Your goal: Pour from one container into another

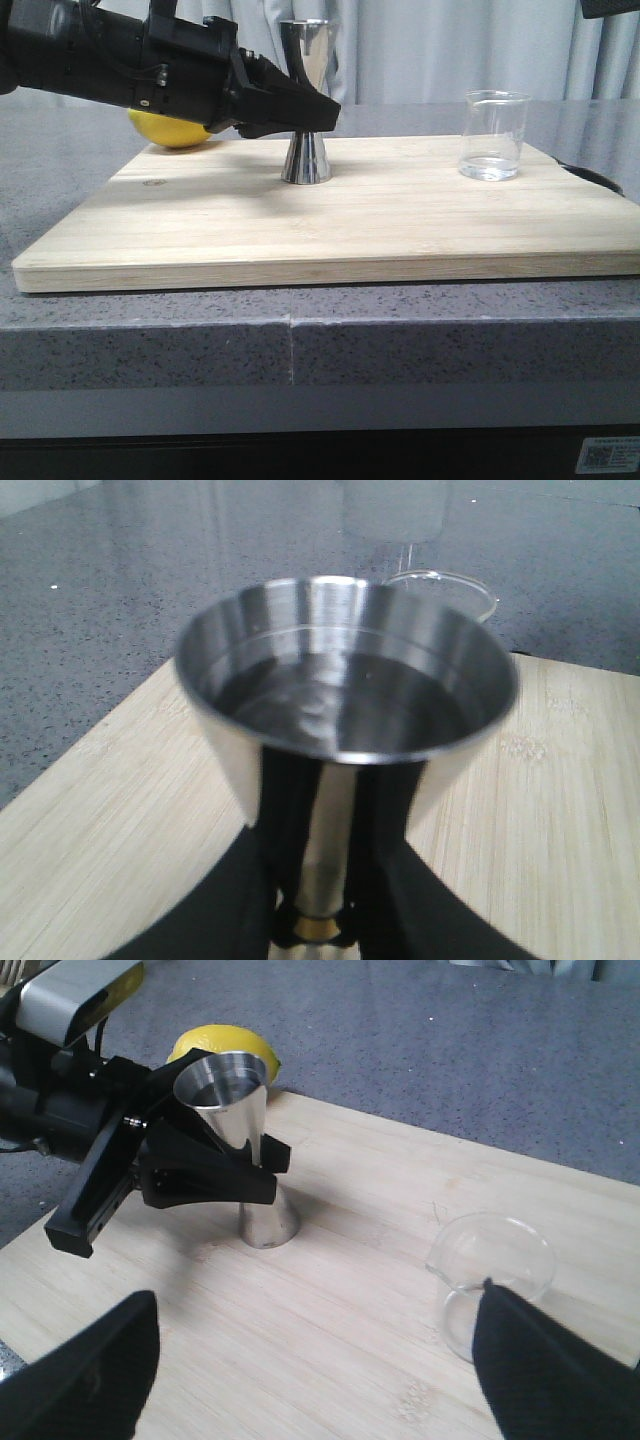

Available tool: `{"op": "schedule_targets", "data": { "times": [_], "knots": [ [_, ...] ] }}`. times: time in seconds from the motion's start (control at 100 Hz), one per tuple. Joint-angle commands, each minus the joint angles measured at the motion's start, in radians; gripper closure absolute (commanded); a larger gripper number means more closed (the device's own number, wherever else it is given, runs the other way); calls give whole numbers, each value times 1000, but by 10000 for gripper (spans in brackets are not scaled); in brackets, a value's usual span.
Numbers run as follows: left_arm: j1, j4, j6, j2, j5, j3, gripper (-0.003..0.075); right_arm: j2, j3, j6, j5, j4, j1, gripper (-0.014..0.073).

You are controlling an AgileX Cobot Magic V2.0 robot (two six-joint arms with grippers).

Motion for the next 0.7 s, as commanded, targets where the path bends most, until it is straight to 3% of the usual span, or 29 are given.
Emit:
{"op": "schedule_targets", "data": {
  "times": [0.0,0.69],
  "knots": [
    [-6,-70,6,-37,49,-27,713,-22,-23,-2,23,-6,-4,19],
    [-6,-70,6,-37,75,-27,706,-22,-23,-2,24,-6,-4,19]
  ]
}}
